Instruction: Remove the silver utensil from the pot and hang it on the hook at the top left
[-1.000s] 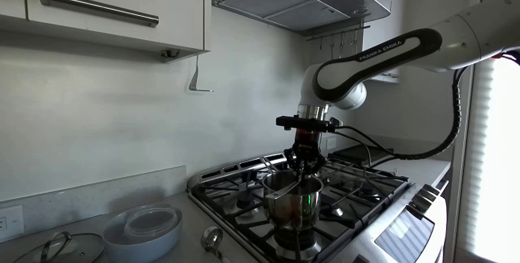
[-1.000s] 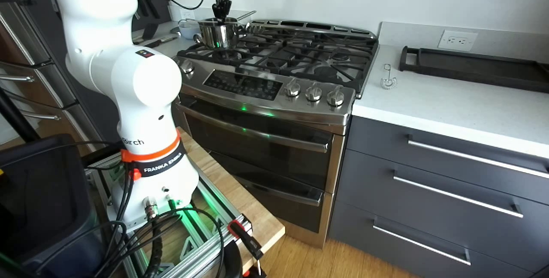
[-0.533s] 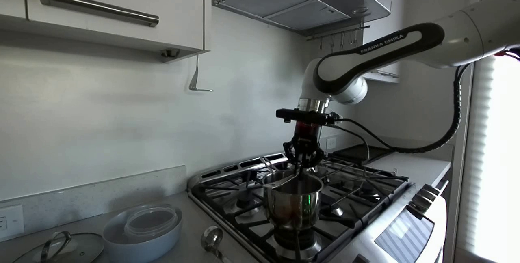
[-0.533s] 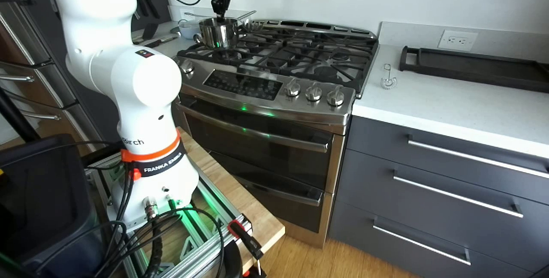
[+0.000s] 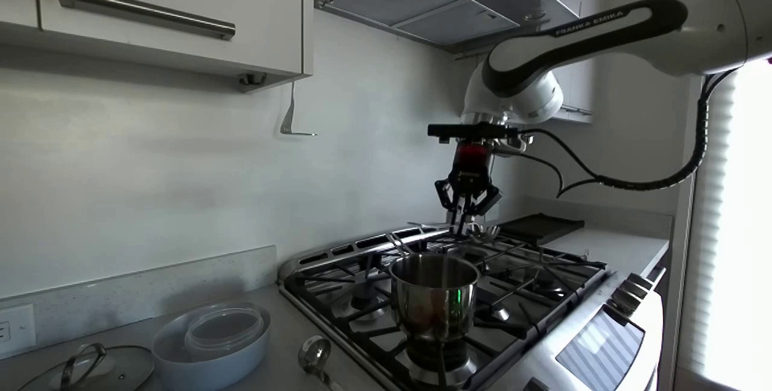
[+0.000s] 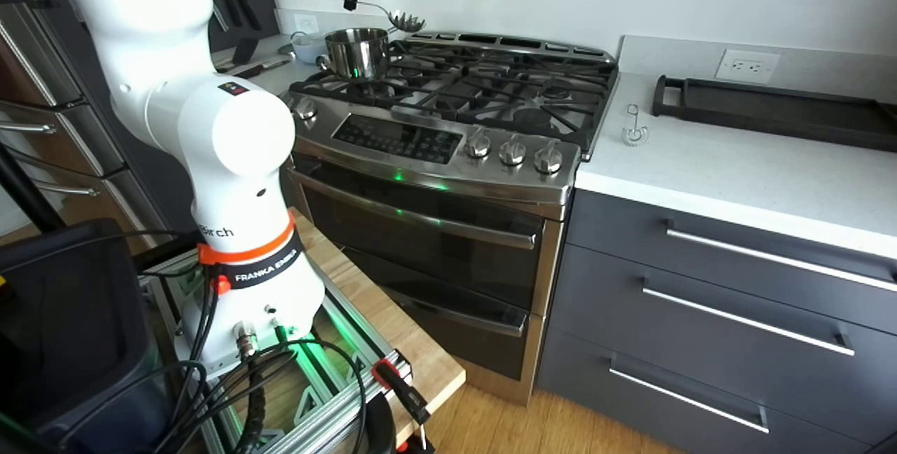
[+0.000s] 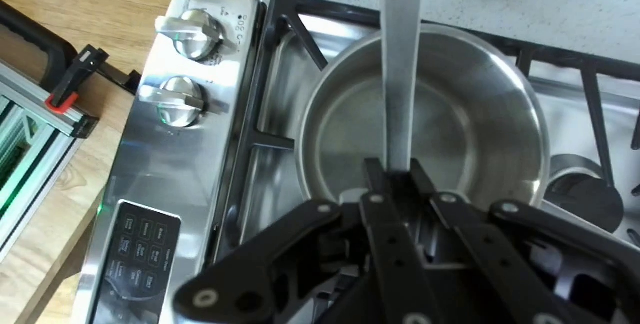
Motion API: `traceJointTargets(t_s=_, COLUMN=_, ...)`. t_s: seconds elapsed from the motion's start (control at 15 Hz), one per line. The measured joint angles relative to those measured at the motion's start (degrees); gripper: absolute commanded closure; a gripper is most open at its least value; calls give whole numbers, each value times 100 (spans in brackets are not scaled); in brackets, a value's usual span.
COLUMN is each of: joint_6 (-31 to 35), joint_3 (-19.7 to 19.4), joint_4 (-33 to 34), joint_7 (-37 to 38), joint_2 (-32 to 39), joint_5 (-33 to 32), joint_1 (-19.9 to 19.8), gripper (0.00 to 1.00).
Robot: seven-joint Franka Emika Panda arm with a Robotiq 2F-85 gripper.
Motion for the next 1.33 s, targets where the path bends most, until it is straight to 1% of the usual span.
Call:
traceJointTargets(t_s=0.27, joint_6=-127, joint_3=-145, joint_4=96, joint_7=-288, joint_2=-303, joint_5=716, joint_1=-135, gripper=97)
traceJointTargets(t_s=0.47, joint_6=-124, joint_3=-248, joint_4=139, joint_7=-610, joint_2=-440, joint_5=1519, joint_1=-214, gripper=97)
traceJointTargets(t_s=0.53, joint_6=-122, joint_3=-268, joint_4=150, joint_7=-776, joint_2=-459, joint_5=1783, joint_1=-229, gripper=87)
traceJointTargets(t_s=0.93, joint_6=-122, joint_3=-258, joint_4=165, joint_7=-808, joint_2=-424, joint_5=1808, joint_1=-239, gripper=87)
traceJointTargets(t_s=1.0, joint_6=-122, joint_3=-257, joint_4=165, joint_7=-808, joint_2=-424, joint_5=1808, joint_1=-239, gripper=97)
traceJointTargets(t_s=1.07, joint_6=-122, joint_3=-257, joint_4=165, joint_7=-808, joint_2=-424, joint_5=1808, joint_1=-239, gripper=97)
traceJointTargets(t_s=1.2, joint_6=-64, joint_3=-262, joint_4=178, joint_7=-808, joint_2=-423, joint_5=2026, joint_1=-242, gripper=97)
traceJointTargets(t_s=1.33, joint_6=18, joint_3=-284, joint_4=224, joint_7=-808, joint_2=-425, joint_5=2521, joint_1=-260, gripper=97)
